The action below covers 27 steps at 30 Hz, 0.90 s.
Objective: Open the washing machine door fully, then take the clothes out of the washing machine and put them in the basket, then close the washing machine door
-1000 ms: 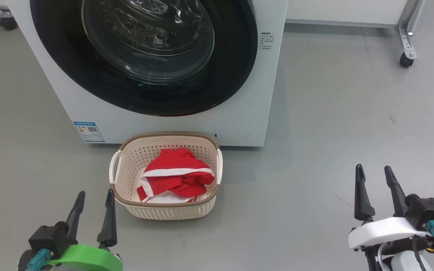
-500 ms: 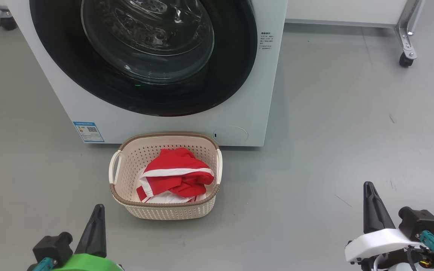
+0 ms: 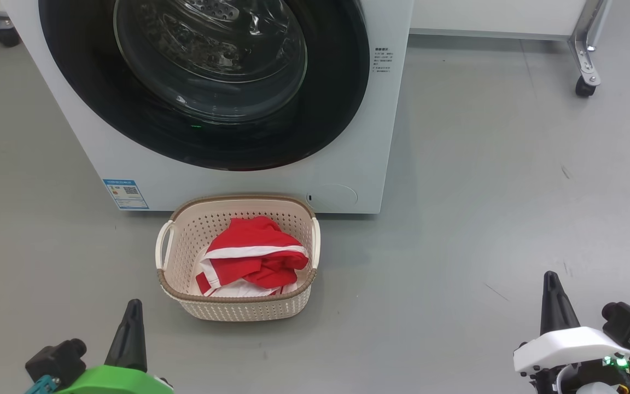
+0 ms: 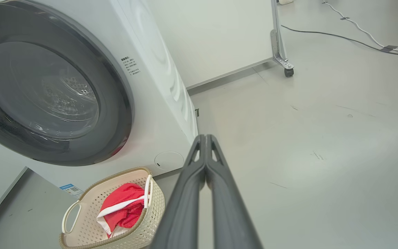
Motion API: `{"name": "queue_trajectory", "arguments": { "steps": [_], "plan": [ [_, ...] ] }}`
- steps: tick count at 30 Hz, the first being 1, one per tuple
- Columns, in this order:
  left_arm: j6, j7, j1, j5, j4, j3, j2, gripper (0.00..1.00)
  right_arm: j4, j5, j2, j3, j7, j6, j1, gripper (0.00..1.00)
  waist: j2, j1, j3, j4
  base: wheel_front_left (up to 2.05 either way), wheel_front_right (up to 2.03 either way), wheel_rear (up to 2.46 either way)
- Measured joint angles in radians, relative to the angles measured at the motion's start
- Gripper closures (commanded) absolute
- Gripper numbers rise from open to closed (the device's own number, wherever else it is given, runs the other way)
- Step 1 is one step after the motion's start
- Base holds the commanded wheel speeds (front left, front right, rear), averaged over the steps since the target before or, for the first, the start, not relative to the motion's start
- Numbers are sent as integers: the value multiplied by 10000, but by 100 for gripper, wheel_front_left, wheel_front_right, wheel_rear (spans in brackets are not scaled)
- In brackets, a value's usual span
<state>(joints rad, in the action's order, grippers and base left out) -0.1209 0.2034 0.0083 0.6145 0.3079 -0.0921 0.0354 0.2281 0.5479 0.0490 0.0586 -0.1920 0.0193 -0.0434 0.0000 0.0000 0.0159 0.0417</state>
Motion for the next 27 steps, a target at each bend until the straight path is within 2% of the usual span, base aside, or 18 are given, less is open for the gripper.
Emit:
{"name": "queue_trajectory", "arguments": {
  "steps": [27],
  "plan": [
    [0, -1009, -43, 3172, -123, 539, -2, 100, 171, 3333, -46, -656, 1043, 324, 349, 100, 0, 0, -43, -139, 0, 0, 0]
  ]
}}
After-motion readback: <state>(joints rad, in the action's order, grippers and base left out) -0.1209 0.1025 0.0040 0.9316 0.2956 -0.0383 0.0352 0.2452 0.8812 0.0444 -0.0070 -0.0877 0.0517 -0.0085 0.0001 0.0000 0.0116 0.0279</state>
